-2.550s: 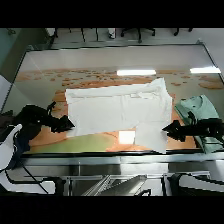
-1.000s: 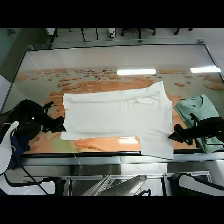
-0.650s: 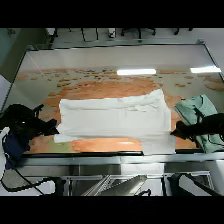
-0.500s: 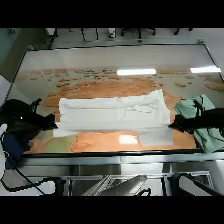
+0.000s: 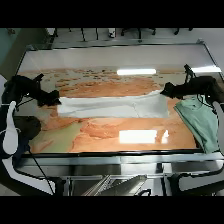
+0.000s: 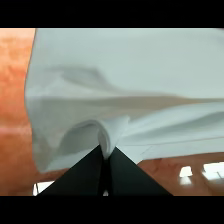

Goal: Fold the shirts.

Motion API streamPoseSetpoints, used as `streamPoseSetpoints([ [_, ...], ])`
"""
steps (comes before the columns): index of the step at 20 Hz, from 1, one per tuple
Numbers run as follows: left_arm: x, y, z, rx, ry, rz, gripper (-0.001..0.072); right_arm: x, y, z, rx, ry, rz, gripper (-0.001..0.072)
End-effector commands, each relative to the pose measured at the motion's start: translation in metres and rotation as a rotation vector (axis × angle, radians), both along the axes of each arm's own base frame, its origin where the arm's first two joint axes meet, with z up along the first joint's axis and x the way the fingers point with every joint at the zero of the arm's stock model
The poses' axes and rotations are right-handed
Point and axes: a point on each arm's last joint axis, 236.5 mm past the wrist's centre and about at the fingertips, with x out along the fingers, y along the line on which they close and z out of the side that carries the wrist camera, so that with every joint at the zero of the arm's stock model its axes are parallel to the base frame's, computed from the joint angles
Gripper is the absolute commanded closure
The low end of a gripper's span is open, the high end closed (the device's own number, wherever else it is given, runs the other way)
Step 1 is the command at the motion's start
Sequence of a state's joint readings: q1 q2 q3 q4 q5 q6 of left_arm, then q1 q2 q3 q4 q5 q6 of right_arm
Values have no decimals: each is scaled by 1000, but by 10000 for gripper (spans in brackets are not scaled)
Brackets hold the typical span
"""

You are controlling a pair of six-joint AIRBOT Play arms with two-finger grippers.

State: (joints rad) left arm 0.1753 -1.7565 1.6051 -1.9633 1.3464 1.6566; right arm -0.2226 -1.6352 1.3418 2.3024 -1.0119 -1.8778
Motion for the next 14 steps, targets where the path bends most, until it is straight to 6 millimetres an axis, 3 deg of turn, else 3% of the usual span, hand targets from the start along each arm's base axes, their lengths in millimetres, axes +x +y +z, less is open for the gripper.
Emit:
streamPoseSetpoints([
  [1, 38, -5, -18, -1, -20, 15, 692, 34, -1, -20, -4, -14, -9, 691],
  [4, 49, -15, -31, -7, 0, -15, 692, 33, 0, -41, -1, 19, 2, 674],
  [5, 47, -23, -36, -9, 24, -41, 665, 32, 0, -42, -1, 21, 6, 581],
  [6, 43, -27, -40, -13, 49, -59, 365, 32, -1, -40, -3, 18, 15, 409],
  [7, 40, -32, -41, -17, 67, -72, 5, 31, -4, -35, -8, 17, 33, 288],
  [9, 43, -32, -33, -20, 60, -71, 18, 23, -29, -27, -66, 39, 74, 65],
  [11, 51, -28, -10, -18, 33, -62, 18, 10, -52, -27, -73, 91, 66, 43],
  [14, 56, -17, 31, -16, -15, -15, 18, -15, -62, -50, -2, 212, 81, 27],
])
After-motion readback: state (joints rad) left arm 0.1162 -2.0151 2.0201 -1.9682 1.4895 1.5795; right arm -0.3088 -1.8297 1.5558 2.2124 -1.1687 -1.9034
